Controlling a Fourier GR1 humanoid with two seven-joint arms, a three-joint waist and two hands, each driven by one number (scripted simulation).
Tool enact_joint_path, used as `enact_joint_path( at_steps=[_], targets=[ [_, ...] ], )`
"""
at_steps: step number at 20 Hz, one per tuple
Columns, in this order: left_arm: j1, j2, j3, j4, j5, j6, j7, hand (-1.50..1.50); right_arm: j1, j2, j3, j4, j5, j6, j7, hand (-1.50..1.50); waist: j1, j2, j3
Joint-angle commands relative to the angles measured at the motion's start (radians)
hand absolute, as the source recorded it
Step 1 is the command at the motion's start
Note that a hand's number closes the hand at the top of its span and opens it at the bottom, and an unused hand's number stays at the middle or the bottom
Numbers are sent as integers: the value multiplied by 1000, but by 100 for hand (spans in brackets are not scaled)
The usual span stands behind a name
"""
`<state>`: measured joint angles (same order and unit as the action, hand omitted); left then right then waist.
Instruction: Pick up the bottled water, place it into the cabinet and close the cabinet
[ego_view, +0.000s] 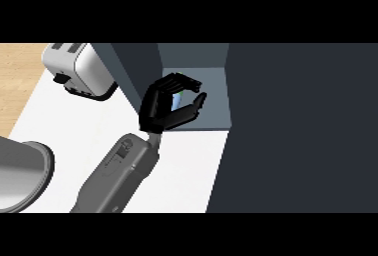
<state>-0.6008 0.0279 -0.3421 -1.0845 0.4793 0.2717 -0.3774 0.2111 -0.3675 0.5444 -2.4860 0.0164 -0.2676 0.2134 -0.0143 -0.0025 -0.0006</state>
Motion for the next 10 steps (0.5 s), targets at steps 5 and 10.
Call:
enact_joint_path(
  at_steps=[5, 10],
  targets=[
    [251, 81, -51, -240, 1, -68, 43, 150, -38, -121, 22, -78, 54, 104, 110, 150, 29, -4, -1],
    [358, 120, -46, -343, -33, -66, 19, 150, -29, -120, 117, -123, 26, 141, 206, 150, 18, -1, 0]
  ],
)
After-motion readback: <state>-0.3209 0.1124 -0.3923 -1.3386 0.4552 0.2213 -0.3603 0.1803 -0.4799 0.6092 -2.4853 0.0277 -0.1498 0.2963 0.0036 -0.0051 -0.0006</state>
